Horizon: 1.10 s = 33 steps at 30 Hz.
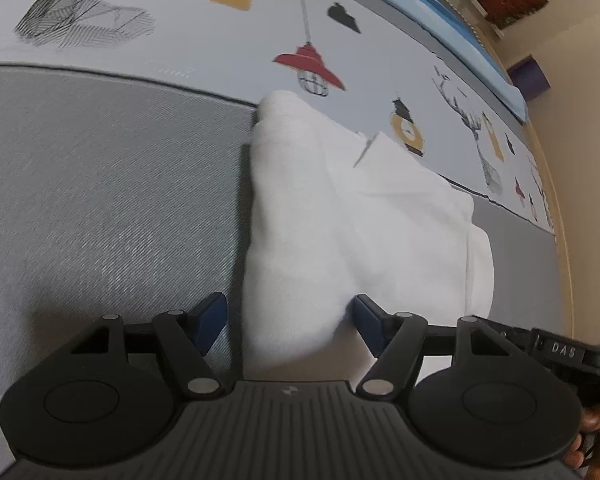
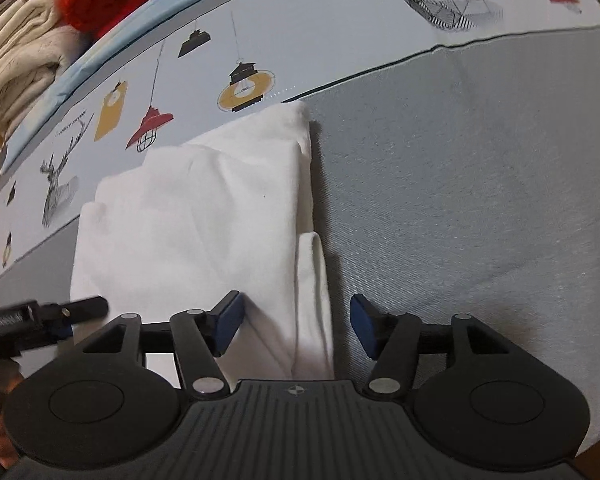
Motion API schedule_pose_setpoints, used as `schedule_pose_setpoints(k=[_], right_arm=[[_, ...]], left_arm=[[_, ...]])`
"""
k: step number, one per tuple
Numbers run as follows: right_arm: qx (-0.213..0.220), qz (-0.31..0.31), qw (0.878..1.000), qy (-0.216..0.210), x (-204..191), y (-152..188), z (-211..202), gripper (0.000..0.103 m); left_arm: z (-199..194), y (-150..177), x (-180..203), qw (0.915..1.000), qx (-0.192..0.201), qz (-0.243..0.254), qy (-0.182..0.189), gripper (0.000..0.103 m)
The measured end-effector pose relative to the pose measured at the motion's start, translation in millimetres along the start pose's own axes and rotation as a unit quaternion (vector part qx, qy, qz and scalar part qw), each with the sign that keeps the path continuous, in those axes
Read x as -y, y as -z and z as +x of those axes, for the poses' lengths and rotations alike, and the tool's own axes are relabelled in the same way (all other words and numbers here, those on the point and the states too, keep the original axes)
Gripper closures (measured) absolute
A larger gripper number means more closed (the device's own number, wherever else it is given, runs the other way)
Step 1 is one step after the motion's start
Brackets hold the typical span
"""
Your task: Fold small clothes
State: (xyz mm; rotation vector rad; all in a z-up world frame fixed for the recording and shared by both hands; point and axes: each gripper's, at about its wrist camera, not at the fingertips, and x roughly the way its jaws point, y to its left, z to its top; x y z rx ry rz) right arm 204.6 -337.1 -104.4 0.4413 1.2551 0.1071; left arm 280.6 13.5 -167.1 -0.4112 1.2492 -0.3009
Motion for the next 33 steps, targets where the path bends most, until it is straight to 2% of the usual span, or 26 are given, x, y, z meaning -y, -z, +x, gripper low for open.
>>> schedule_pose_setpoints(k=[1, 3, 4, 7, 8, 11, 15, 17, 18, 19, 20, 21, 23, 25, 27, 30, 33], right_arm=[[-0.002, 0.002, 1.000, -0.006, -1, -1, 2, 0.043], [-0.005, -0.001, 1.000, -0.014, -6, -3, 5, 0.049], [-0.005, -0.008, 1.000, -0.017, -10, -4, 7, 0.057], [0.007, -0.024, 0.999, -0.025, -21, -6, 4, 0.074], [0.016, -0.027, 0.999, -0.036, -24, -8, 2, 0.077], [0.062, -0.024, 0.995, -0.080, -35, -14, -8, 0.084], [0.115, -0.030, 0.986, -0.116, -55, -20, -16, 0.085], [0.141, -0.039, 0.981, -0.131, -68, -22, -18, 0.085], [0.151, -0.045, 0.978, -0.134, -73, -23, -18, 0.085], [0.159, -0.050, 0.977, -0.134, -80, -24, -16, 0.085], [0.162, -0.053, 0.977, -0.127, -83, -26, -14, 0.085], [0.160, -0.054, 0.979, -0.110, -87, -28, -8, 0.084], [0.137, -0.042, 0.987, -0.068, -88, -33, 7, 0.079], [0.128, -0.051, 0.990, -0.010, -87, -33, 15, 0.079], [0.145, -0.055, 0.987, 0.032, -85, -34, 11, 0.075], [0.163, -0.047, 0.985, 0.011, -76, -34, -2, 0.058], [0.114, -0.057, 0.992, -0.013, -71, -32, 4, 0.048]], left_arm=[[1, -1, 2, 1.0000, 0.000, 0.009, 0.002, 0.047], [1, -2, 6, 0.9997, 0.002, 0.023, -0.001, 0.060], [-2, -2, 8, 0.9996, 0.004, 0.027, 0.001, 0.066], [-19, -7, 18, 0.9974, 0.040, 0.058, -0.019, 0.069], [-25, -11, 19, 0.9963, 0.053, 0.062, -0.026, 0.069], [-50, -20, 16, 0.9929, 0.094, 0.066, -0.031, 0.069], [-82, -32, 6, 0.9871, 0.142, 0.068, -0.028, 0.068], [-93, -36, -4, 0.9846, 0.162, 0.058, -0.032, 0.061], [-97, -39, -8, 0.9824, 0.175, 0.047, -0.046, 0.056], [-99, -40, -11, 0.9791, 0.189, 0.036, -0.066, 0.046], [-105, -40, -18, 0.9773, 0.197, 0.026, -0.074, 0.037], [-108, -42, -23, 0.9772, 0.198, 0.015, -0.074, 0.035], [-109, -43, -35, 0.9824, 0.178, -0.004, -0.056, 0.035], [-102, -43, -43, 0.9888, 0.141, -0.015, -0.047, 0.035], [-92, -39, -47, 0.9934, 0.102, -0.013, -0.051, 0.035], [-78, -35, -55, 0.9968, 0.061, -0.023, -0.046, 0.035], [-66, -31, -61, 0.9979, 0.036, -0.045, -0.032, 0.035]])
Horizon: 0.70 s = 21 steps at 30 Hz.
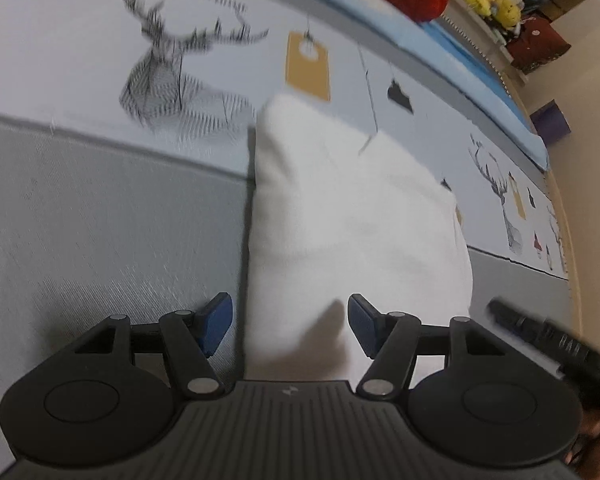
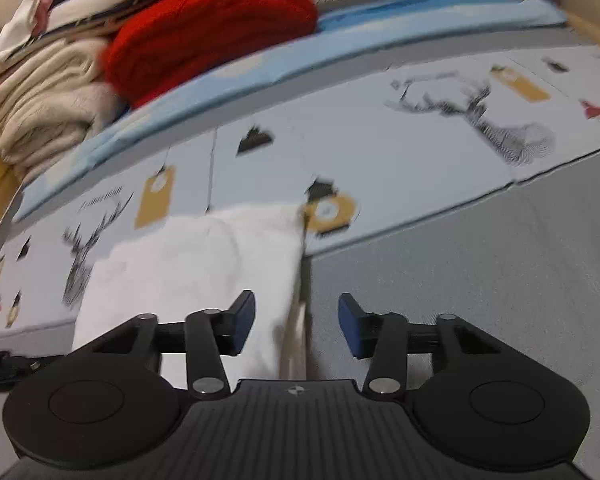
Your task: Fold small clothes
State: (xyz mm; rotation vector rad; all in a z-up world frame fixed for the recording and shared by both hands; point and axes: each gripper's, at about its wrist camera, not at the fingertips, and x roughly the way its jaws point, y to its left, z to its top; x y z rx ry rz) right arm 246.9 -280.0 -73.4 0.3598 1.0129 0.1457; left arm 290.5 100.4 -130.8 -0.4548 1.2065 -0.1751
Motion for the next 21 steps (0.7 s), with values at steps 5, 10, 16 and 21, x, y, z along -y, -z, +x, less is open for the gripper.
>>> schedule_pose_setpoints(k=[5, 10, 16, 21], right_arm=[[-0.085, -0.039, 0.995, -0.013, -5, 15, 11, 0.046], [-0.099, -0.032, 0.994, -0.020, 0, 23, 2, 0.046], [-0.062, -0.037, 0.997, -0.040, -3, 18, -4, 0.099], [-0.064, -0.023, 0.997, -0.034, 3, 16, -2, 0.098]], left_arm=[[22, 11, -1, 0.9993, -0.033, -0.016, -0.003, 0.035], [29, 13, -2, 0.9991, -0.034, -0.024, 0.004, 0.041], [25, 13, -2, 0.9987, -0.017, -0.035, 0.032, 0.051], [20, 16, 3, 0.9998, -0.007, -0.016, 0.014, 0.050]])
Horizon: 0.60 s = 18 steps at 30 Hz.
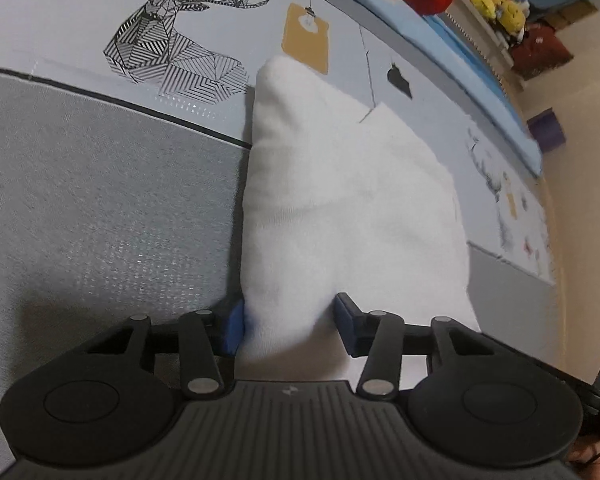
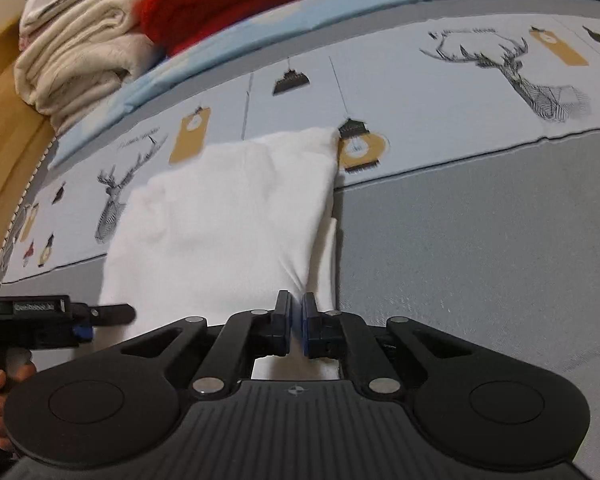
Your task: Fold small clothes
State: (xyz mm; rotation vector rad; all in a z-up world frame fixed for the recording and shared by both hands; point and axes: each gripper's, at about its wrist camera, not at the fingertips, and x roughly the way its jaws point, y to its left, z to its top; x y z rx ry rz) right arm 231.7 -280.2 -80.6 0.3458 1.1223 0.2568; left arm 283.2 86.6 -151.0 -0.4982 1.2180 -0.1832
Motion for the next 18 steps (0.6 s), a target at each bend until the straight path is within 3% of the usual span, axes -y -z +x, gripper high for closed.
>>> schedule_pose_setpoints(k=[2, 5, 9, 11, 13, 14, 16, 18], right_arm=[[-0.035, -0.016, 0.999, 0.005, -1, 5, 9, 0.095], [-0.050, -0.038, 0.997, 0.033, 0, 9, 10, 0.094], [-0.015, -0.018, 1.000, 0.013, 5, 8, -7, 0.094], [0.003, -0.023, 1.000, 0.005, 5, 9, -15, 0.094], [-0.017, -0.032, 0.999, 0.004, 5, 14, -11, 0.090], [-0.036, -0.040, 0.998, 0.013, 7, 18, -5, 0.088], [-0.069, -0.056, 0.993, 0.072, 14, 29, 3, 0.078], [-0.059, -0.035, 0.992, 0.108, 24, 29, -6, 0.073]], left_arm=[[0, 1, 3, 0.9998, 0.000, 0.017, -0.014, 0.050], [-7, 2, 5, 0.9994, 0.010, 0.026, -0.021, 0.050], [-24, 10, 19, 0.9952, 0.040, 0.082, -0.034, 0.048], [-20, 18, 20, 0.9939, 0.027, 0.098, -0.045, 0.048], [-12, 28, 16, 0.9910, 0.003, 0.109, -0.077, 0.041], [-11, 33, 15, 0.9892, 0.003, 0.115, -0.091, 0.033], [-19, 42, 20, 0.9843, 0.015, 0.135, -0.113, 0.030], [-30, 52, 29, 0.9748, 0.035, 0.169, -0.141, 0.026]])
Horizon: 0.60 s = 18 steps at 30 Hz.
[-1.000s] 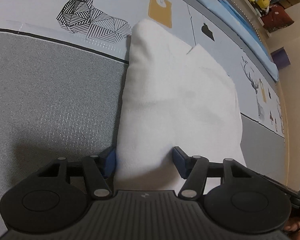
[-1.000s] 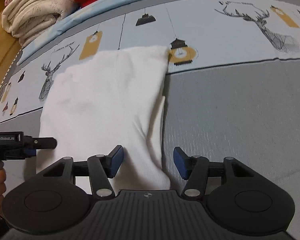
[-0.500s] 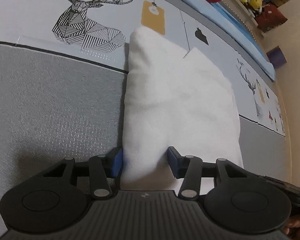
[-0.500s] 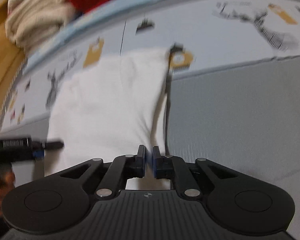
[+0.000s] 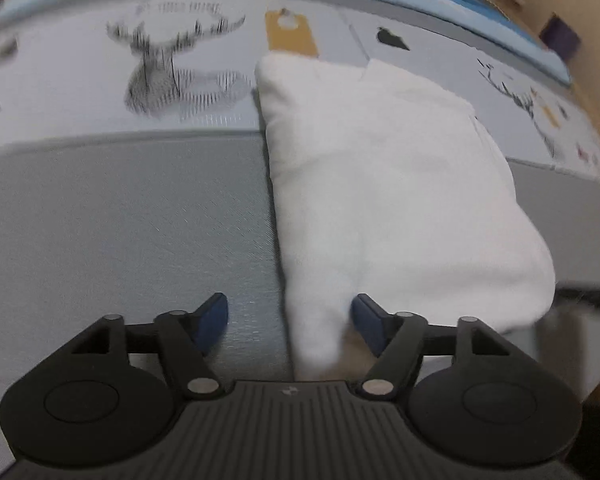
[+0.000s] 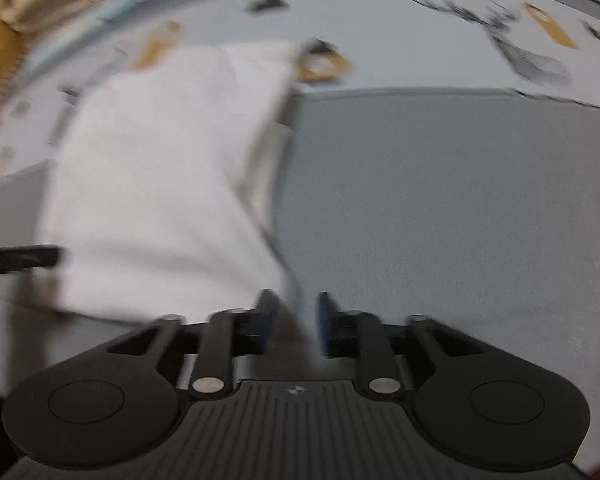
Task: Fold small clothes
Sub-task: 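Open both tools and pull them back from the folded shirt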
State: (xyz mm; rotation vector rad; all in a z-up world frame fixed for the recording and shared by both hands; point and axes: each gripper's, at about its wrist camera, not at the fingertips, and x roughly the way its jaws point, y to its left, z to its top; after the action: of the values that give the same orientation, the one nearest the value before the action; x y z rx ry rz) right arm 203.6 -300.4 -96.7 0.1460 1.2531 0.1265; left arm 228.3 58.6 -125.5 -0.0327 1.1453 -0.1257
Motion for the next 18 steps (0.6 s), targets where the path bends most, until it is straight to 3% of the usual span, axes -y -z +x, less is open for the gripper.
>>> schedule_pose_setpoints(k=[2, 4, 5, 6, 7, 10, 13, 15, 18], right_arm=[[0.048, 0.025, 0.998, 0.012, 14, 2, -21, 0.073], [0.104, 0.027, 0.994, 0.025, 21, 7, -45, 0.067], [0.135, 0.020, 0.990, 0.036, 23, 11, -58, 0.062], [0.156, 0.015, 0.987, 0.044, 25, 14, -67, 0.045], [0.172, 0.011, 0.984, 0.052, 27, 19, -74, 0.031], [0.202, -0.001, 0.977, 0.072, 31, 31, -95, 0.029], [0.262, -0.001, 0.963, 0.069, 26, 50, -132, 0.028], [0.295, -0.013, 0.954, 0.057, 13, 65, -154, 0.023], [0.329, -0.035, 0.942, 0.054, -6, 92, -180, 0.014]], left_arm=[[-19, 5, 9, 0.9973, 0.037, 0.046, -0.045, 0.017], [-45, 8, 15, 0.9901, 0.082, 0.078, -0.083, 0.016], [-58, 9, 16, 0.9873, 0.101, 0.081, -0.092, 0.008], [-72, 10, 17, 0.9850, 0.119, 0.077, -0.098, 0.003], [-89, 11, 18, 0.9821, 0.145, 0.067, -0.099, 0.000], [-133, 17, 32, 0.9744, 0.201, 0.049, -0.089, 0.000], [-168, 37, 49, 0.9663, 0.244, 0.036, -0.075, 0.000], [-186, 56, 61, 0.9614, 0.262, 0.031, -0.077, 0.000], [-204, 85, 78, 0.9612, 0.265, 0.030, -0.072, 0.000]])
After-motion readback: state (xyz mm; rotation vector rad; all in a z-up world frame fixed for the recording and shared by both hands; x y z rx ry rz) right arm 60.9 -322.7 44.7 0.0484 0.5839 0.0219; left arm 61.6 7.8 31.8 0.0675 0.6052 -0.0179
